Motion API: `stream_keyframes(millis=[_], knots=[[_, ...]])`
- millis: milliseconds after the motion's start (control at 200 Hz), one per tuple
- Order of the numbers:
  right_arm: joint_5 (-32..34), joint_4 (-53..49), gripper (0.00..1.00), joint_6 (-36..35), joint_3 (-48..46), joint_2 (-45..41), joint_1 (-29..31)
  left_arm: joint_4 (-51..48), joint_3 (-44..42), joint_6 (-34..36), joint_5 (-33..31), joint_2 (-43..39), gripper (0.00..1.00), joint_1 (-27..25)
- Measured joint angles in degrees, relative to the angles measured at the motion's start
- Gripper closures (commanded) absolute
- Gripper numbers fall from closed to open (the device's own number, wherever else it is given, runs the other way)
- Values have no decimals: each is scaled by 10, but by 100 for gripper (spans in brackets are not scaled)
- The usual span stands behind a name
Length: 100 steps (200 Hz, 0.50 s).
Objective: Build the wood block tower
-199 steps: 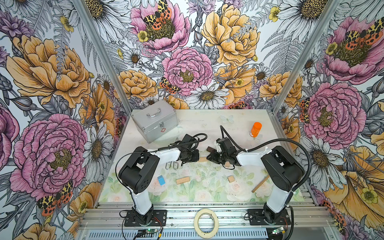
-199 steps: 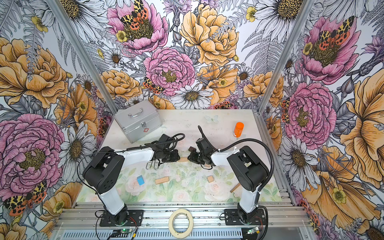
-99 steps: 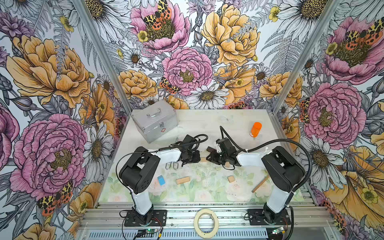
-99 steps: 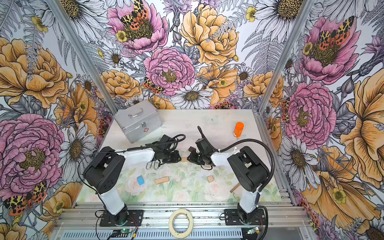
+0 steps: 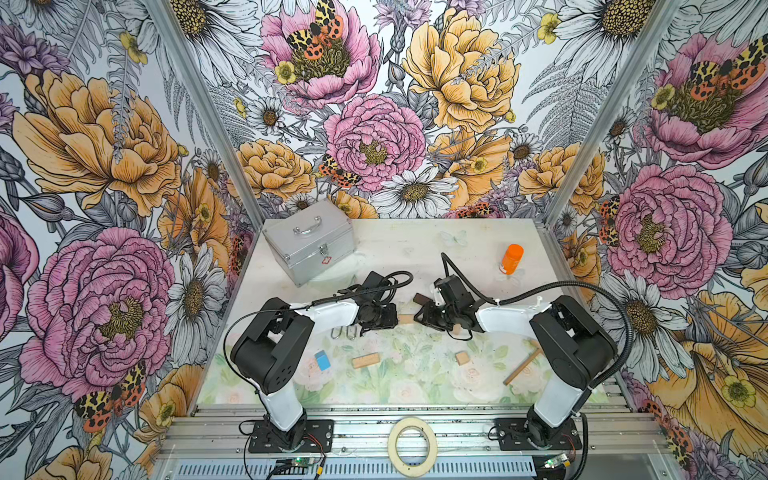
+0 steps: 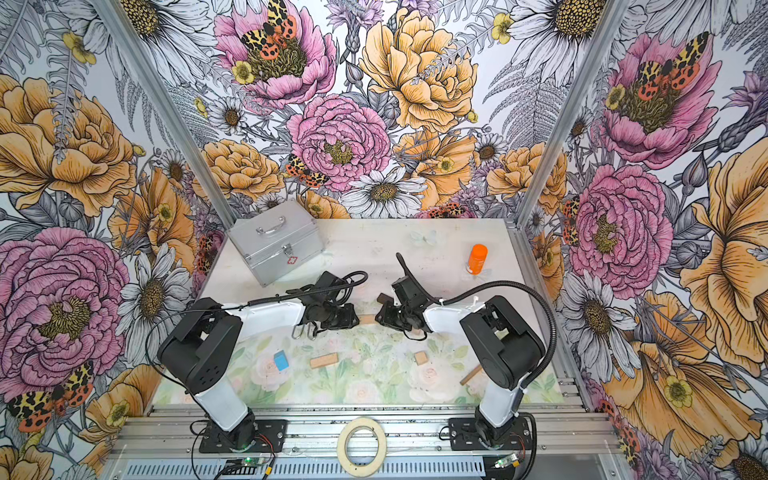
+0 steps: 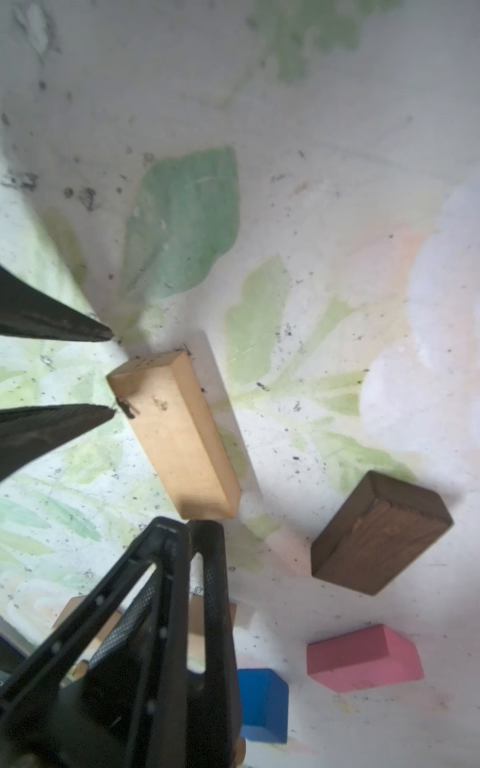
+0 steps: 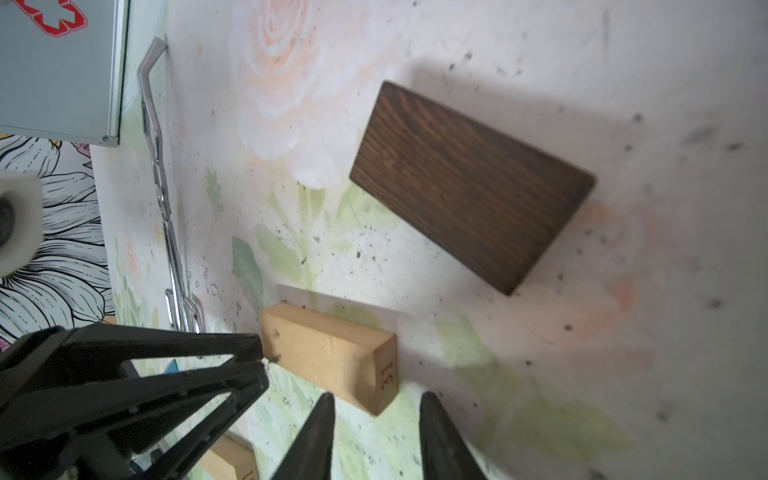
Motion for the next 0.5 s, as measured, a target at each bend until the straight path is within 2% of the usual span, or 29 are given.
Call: stream_keyframes(millis=[150,300,500], knots=[[39,-52,59,-23,5,-56,11,-17,-13,0,-11,-65,67,13],[73,-94,58,-42,32,-100,43,-36,-37,0,-37,-170,66,27],[78,-111,58,-50,56,-97,88,-58,-100,-33,-74,-303,66,25]])
